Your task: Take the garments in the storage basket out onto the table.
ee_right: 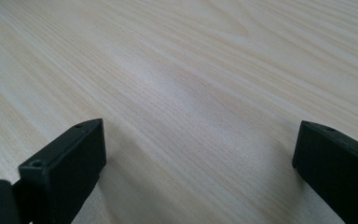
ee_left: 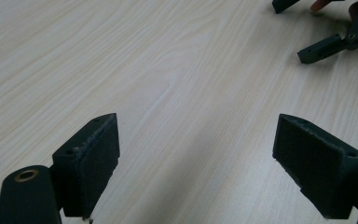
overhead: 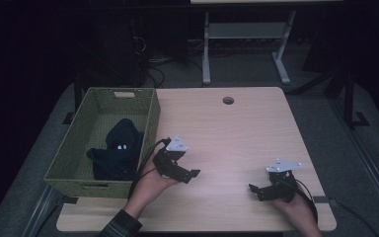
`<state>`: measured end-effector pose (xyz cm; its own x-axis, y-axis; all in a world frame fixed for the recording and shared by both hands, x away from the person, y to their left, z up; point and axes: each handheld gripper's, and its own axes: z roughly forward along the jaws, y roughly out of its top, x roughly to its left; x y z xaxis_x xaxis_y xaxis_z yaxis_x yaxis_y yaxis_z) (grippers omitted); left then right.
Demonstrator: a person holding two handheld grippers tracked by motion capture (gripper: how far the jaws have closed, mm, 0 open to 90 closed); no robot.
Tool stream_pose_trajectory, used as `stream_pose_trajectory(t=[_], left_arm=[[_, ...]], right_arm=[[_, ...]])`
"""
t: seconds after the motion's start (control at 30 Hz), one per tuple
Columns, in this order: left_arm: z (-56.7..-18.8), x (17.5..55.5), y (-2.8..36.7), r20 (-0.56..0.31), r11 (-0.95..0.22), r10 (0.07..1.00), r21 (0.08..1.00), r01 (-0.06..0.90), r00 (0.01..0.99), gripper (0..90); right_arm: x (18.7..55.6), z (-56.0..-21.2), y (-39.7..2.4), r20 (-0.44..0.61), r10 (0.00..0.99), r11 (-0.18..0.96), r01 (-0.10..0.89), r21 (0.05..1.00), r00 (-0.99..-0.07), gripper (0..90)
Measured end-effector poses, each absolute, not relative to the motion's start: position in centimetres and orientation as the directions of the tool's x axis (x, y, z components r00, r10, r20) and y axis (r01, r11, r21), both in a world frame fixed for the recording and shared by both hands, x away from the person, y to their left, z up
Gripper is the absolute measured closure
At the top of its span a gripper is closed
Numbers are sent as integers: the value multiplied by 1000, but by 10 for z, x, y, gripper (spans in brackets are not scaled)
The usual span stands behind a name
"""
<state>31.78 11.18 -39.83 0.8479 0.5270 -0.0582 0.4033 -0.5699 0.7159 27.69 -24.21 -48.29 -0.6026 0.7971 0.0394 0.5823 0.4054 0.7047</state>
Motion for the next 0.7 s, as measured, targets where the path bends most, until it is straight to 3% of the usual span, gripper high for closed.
stream_pose_trajectory(t=[0.7], left_arm=[[-378, 324, 117, -67, -565, 525, 718, 406, 849, 145]], right_arm=[[277, -483, -242, 39, 797, 405, 582, 705, -603, 22]])
